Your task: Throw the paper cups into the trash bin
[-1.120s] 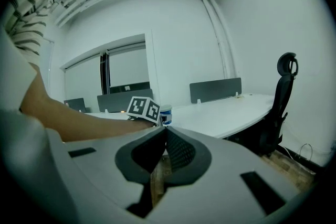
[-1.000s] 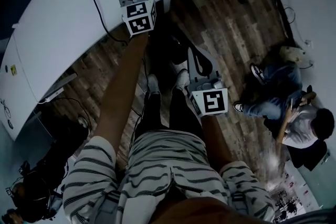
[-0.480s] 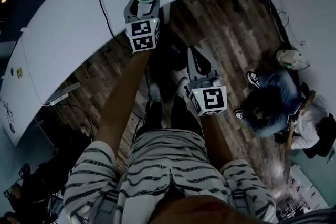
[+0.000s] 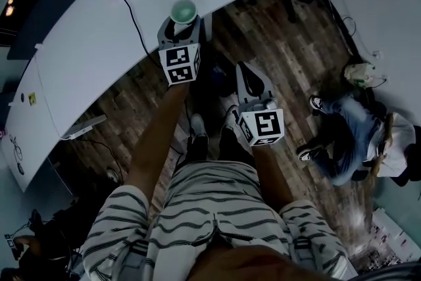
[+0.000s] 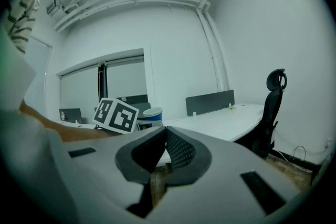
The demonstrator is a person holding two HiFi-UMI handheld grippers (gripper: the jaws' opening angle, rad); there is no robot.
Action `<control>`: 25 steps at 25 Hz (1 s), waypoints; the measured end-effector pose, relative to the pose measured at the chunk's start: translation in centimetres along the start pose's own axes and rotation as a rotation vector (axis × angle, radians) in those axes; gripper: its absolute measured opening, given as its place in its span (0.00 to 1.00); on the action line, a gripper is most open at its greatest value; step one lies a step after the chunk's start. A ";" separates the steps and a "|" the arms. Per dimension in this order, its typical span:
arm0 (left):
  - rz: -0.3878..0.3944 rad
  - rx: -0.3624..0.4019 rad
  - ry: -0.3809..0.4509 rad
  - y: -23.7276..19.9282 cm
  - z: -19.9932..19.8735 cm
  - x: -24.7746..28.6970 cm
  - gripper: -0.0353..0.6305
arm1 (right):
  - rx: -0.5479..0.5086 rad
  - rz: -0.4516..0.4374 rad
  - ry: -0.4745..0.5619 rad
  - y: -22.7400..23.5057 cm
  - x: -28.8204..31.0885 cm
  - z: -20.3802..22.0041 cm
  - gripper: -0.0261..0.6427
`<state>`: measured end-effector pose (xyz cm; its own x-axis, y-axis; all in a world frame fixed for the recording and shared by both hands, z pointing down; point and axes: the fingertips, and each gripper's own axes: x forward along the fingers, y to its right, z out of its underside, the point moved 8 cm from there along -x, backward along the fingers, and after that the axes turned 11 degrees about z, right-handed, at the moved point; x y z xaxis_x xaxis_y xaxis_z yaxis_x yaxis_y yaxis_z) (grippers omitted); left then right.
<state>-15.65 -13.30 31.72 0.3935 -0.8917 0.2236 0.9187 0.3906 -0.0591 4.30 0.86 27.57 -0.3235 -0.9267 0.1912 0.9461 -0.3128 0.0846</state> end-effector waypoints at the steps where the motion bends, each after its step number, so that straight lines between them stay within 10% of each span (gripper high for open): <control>1: 0.002 -0.005 0.004 0.2 -0.2 -0.4 0.47 | -0.001 0.002 0.005 0.0 -0.2 -0.2 0.05; 25: 0.159 0.058 0.011 8.3 -2.0 -6.5 0.47 | -0.007 0.104 0.007 2.5 -4.5 -0.4 0.05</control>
<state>-10.53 -4.74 27.86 0.5346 -0.8198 0.2053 0.8413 0.5394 -0.0368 8.12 4.14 26.52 -0.2230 -0.9558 0.1914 0.9747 -0.2159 0.0576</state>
